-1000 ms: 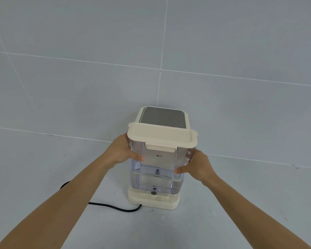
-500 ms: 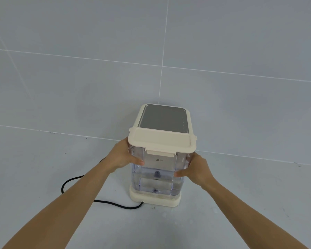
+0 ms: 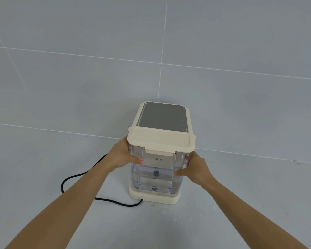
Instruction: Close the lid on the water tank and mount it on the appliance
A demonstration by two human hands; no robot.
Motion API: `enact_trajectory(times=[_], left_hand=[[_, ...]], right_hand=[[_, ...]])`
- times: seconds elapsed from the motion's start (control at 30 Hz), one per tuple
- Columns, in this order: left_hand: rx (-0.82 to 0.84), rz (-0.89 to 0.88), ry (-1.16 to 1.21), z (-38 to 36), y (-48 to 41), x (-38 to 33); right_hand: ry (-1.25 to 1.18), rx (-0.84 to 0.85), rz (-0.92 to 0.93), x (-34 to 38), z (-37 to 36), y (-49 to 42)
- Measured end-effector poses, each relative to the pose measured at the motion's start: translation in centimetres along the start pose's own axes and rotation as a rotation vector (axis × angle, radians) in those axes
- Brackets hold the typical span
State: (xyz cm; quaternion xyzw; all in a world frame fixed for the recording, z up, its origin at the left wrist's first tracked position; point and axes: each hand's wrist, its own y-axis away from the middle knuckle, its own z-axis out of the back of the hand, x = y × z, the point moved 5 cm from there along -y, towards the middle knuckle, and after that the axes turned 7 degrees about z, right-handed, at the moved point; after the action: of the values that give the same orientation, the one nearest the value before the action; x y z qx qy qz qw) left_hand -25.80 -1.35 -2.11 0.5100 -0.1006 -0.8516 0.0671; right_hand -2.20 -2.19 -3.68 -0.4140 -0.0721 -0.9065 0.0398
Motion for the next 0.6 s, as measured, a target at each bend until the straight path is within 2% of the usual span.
enact_trajectory(times=[0.3, 0.4, 0.6], left_hand=[[0.04, 0.024, -0.035, 0.0, 0.1, 0.0], [0.105, 0.042, -0.066, 0.1, 0.4, -0.4], [0.166, -0.035, -0.026, 0.5, 2.3, -2.3]], right_hand=[[-0.006, 0.018, -0.004, -0.1, -0.2, 0.2], [-0.019, 0.05, 0.008, -0.1, 0.0, 0.2], [-0.074, 0.044, 0.097, 0.6, 0.6, 0.6]])
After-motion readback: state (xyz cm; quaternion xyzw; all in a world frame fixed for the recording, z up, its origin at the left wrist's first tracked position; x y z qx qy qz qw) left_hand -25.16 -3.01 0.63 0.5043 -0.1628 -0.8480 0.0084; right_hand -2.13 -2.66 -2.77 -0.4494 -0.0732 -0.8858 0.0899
